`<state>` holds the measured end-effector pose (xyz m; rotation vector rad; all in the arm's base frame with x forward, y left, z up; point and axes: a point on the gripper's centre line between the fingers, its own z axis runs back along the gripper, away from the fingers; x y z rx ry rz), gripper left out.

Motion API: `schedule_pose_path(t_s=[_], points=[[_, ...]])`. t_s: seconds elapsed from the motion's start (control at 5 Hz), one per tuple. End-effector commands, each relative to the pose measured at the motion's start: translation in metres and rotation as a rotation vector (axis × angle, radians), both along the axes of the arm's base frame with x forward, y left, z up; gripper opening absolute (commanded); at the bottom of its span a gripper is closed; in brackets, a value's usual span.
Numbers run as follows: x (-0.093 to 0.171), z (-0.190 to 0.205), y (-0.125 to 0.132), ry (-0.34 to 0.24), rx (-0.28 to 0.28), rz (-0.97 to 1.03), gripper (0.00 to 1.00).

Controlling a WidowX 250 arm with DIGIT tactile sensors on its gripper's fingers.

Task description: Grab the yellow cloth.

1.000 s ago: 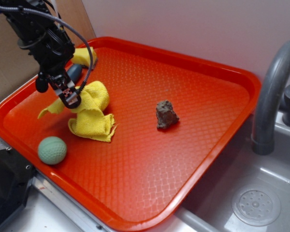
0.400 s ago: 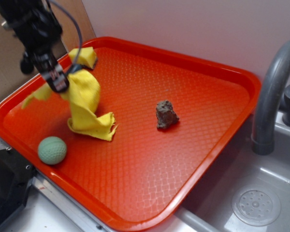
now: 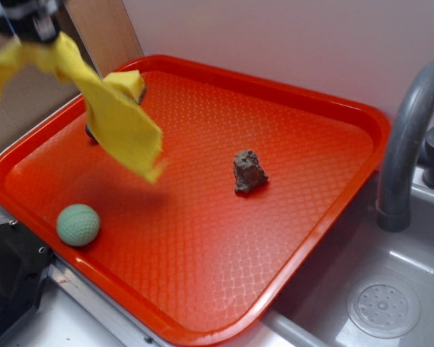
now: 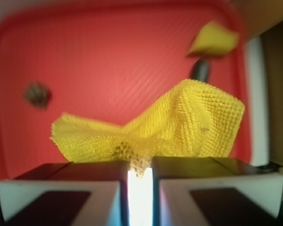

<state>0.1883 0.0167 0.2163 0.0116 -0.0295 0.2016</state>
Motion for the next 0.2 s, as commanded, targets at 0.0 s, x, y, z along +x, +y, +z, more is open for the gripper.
schedule_pose_path(t_s=[0.0], points=[[0.0196, 0.0342, 0.0088, -0.067, 0.049, 0.083, 0.0]])
